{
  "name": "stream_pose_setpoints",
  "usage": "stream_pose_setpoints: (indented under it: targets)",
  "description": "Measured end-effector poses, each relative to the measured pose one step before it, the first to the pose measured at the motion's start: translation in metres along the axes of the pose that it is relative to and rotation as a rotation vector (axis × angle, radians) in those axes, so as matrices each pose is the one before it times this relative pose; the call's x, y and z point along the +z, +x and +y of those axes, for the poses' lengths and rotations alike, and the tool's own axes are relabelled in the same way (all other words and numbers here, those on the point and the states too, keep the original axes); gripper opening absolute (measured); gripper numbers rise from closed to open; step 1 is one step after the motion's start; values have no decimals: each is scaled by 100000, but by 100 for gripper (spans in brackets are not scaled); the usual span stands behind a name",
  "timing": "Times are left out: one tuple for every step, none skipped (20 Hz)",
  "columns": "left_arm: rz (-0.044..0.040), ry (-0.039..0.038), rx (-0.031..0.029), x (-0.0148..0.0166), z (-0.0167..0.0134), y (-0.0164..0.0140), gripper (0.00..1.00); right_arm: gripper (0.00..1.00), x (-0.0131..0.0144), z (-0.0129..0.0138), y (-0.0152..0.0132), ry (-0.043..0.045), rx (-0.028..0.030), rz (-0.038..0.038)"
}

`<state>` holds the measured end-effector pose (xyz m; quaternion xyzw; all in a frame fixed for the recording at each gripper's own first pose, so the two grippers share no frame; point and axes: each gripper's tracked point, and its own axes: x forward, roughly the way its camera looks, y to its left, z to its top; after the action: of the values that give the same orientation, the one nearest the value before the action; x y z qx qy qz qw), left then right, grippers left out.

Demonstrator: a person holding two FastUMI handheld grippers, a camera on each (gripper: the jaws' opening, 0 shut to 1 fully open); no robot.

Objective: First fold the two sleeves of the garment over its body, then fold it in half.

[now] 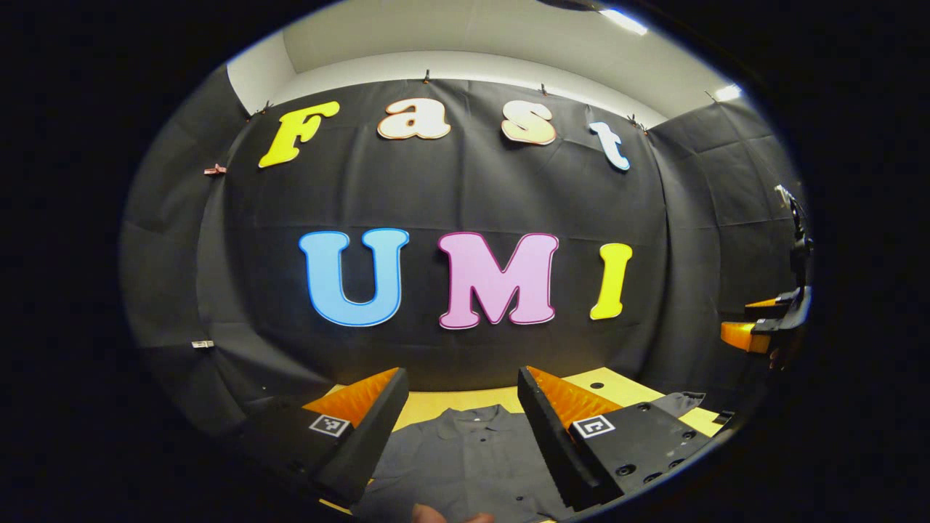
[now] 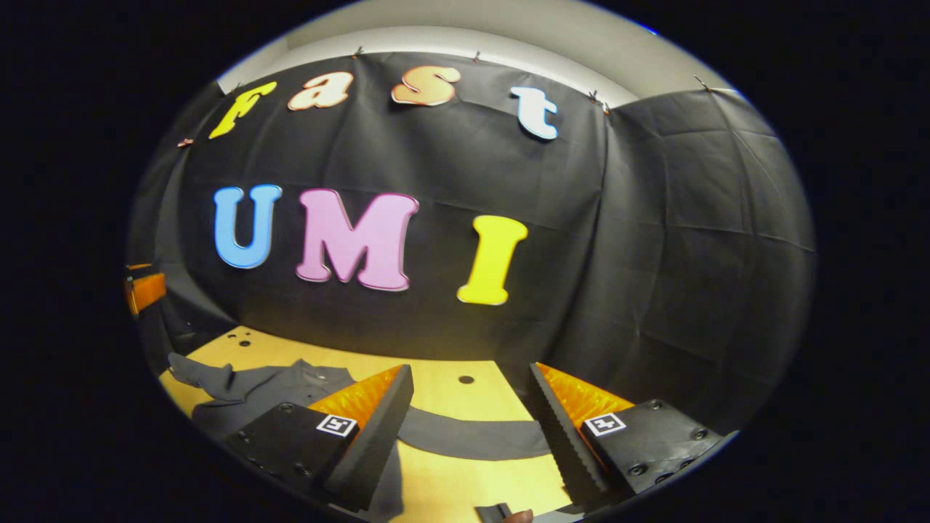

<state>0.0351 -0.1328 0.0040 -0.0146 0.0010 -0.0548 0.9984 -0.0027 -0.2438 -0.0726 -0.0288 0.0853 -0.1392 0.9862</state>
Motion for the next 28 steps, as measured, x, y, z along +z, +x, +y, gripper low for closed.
stream_pose_setpoints:
  targets:
    - [286, 115, -45, 37, -994, 507, 95, 98, -1132, -1858, 965, -106, -1557, 2103]
    - [630, -71, 125, -216, -932, 480, 95, 98, -1361, -1700, 1043, -598, -1667, 2049]
    - [600, -204, 342, -10, -877, 468, 95, 97, -1310, -1645, 1190, -703, -1154, 2005]
    - [543, -132, 417, -155, -878, 500, 95, 98, -1477, -1540, 1106, -366, -504, 2096]
    - [938, -160, 771, -152, -1006, 592, 95, 98, -1594, -1395, 1247, -160, 31, 2116]
    - [995, -312, 927, -105, -740, 494, 95, 98, -2195, -1533, 1578, -254, 648, 3394]
    - [1306, -787, 844, -235, -709, 463, 95, 98, -1620, -687, 1462, -454, 1236, 2396]
    - [1564, -824, 1130, -102, -666, 414, 96, 98, -1620, -674, 1448, -639, 1500, 2701]
    - [1569, -551, 1505, -175, -353, 162, 95, 98, -1441, -739, 1277, -482, 1680, 2508]
    - [1260, -126, 1987, -42, -187, 233, 95, 98, -1634, -701, 1376, -113, 1080, 2666]
    - [634, 395, 2475, -37, 43, 188, 96, 98, -1680, -681, 1447, 711, 880, 2863]
    - [498, 938, 2785, 131, 141, 96, 96, 98, -1502, -388, 1556, 1433, 629, 2940]
    - [254, 1170, 2912, 57, 280, -80, 96, 98, -1470, -274, 1450, 1428, 885, 3098]
    - [-147, 1363, 2944, 334, 287, -123, 95, 98, -1364, -541, 1477, 443, 403, 2918]
    - [-322, 1548, 2839, 148, 233, -185, 96, 98, -1458, -403, 1430, -174, 224, 3105]
    - [-265, 1487, 2653, 206, 238, -238, 95, 98, -1311, -309, 1480, -399, 440, 2917]
    - [169, 1283, 2274, -84, 141, -299, 95, 98, -1170, -535, 1318, -51, 675, 2528]
    - [548, 797, 1969, 31, 139, -267, 95, 98, -1069, -405, 1138, 623, 701, 2653]
    - [787, 225, 1289, -183, -102, -262, 95, 98, -801, -292, 1031, 1421, 1048, 2234]
    - [891, -61, 1080, -128, -93, -143, 95, 98, -690, -89, 961, 2027, 1622, 2125]
    - [1226, 372, 1229, -160, -176, -317, 95, 98, -732, -161, 718, 1170, 1491, 2154]
    - [693, 519, 848, -266, 14, -172, 94, 98, -896, -482, 1128, 400, 550, 2717]
    - [545, 409, 1139, 12, 48, -313, 94, 98, -832, -327, 1121, 749, 436, 2690]
    - [76, -8, 498, 215, -37, -260, 95, 98, -457, -9, 717, 1572, 993, 1473]
    - [-119, 374, 649, 126, 156, -201, 97, 98, -504, -98, 526, 2109, 1198, 1615]
    - [-60, 927, 487, 85, 45, -208, 97, 98, -443, 81, 454, 1922, 1386, 1530]
    - [187, 1058, 311, -150, 13, -169, 97, 98, -346, 320, 375, 1821, 2049, 1215]
    - [315, 608, 299, -18, 44, -61, 97, 96, 346, 243, 160, 2369, 1554, -510]
